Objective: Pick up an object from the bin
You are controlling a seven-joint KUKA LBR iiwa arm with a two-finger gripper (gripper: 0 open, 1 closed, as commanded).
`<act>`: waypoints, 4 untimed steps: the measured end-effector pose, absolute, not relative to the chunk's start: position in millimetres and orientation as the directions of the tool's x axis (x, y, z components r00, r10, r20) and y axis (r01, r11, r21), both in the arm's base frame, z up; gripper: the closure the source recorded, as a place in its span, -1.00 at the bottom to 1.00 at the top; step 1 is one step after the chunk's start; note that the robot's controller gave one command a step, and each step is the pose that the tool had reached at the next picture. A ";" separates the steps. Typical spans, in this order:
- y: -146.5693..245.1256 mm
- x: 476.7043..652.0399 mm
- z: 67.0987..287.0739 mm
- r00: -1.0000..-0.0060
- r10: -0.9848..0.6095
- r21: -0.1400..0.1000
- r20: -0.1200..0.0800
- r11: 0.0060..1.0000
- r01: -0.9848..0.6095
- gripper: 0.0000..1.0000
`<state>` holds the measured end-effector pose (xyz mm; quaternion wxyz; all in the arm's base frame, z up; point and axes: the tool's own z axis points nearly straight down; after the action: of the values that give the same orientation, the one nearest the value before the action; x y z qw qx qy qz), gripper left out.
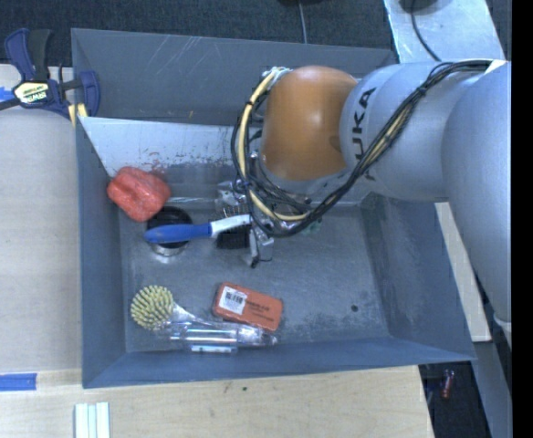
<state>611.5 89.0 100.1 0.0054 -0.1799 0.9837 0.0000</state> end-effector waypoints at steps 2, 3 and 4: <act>75.5 626.7 70.8 -0.831 -0.557 -0.007 -0.018 0.831 -0.557 1.00; 75.4 626.7 70.8 -0.831 -0.556 -0.007 -0.018 0.831 -0.556 1.00; 75.1 625.1 88.4 -0.832 -0.555 -0.005 -0.014 0.832 -0.555 1.00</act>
Offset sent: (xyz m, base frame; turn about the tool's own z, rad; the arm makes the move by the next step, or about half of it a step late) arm 0.0138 -0.0135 -0.0301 -0.2302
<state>625.1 75.1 88.4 0.0075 -0.2898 0.9570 -0.0003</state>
